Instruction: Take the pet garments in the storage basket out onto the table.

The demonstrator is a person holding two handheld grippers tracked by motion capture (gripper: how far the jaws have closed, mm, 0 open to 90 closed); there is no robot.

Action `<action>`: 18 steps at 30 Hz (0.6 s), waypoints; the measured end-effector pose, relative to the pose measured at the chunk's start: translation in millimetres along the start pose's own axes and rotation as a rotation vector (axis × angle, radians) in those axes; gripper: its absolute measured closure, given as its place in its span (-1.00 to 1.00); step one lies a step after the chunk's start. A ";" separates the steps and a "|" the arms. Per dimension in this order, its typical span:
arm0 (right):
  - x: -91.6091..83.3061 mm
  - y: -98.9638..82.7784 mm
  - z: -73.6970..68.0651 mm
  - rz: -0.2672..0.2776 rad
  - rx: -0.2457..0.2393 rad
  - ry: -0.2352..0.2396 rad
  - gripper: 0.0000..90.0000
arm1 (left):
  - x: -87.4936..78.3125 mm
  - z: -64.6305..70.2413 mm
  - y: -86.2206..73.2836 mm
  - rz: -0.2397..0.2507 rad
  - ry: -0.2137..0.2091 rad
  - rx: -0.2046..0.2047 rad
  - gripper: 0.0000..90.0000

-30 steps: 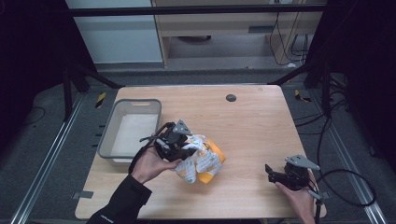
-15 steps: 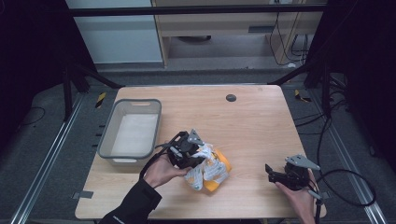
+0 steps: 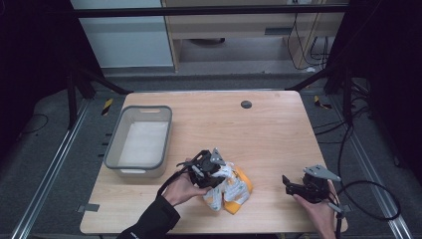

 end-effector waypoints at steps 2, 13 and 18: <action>0.1 0.0 0.1 0.000 -0.001 0.000 -0.77 | 1.5 -0.1 -2.5 -0.004 0.002 -0.005 0.55; 0.2 -0.6 -0.1 -0.003 0.000 -0.001 -0.77 | 5.5 0.7 -10.4 -0.005 -0.003 -0.015 0.06; -0.2 -0.5 0.2 -0.003 -0.001 0.000 -0.77 | 5.5 1.9 -12.4 -0.006 -0.012 -0.017 -0.17</action>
Point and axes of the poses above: each handheld gripper's, and its own axes: x roughly forward along the jaws, y roughly out of its top, z roughly to its right, the point moved 8 cm from there along x, roughly forward along the jaws, and after that the axes turned 13 degrees about z, right-handed, at the moved point
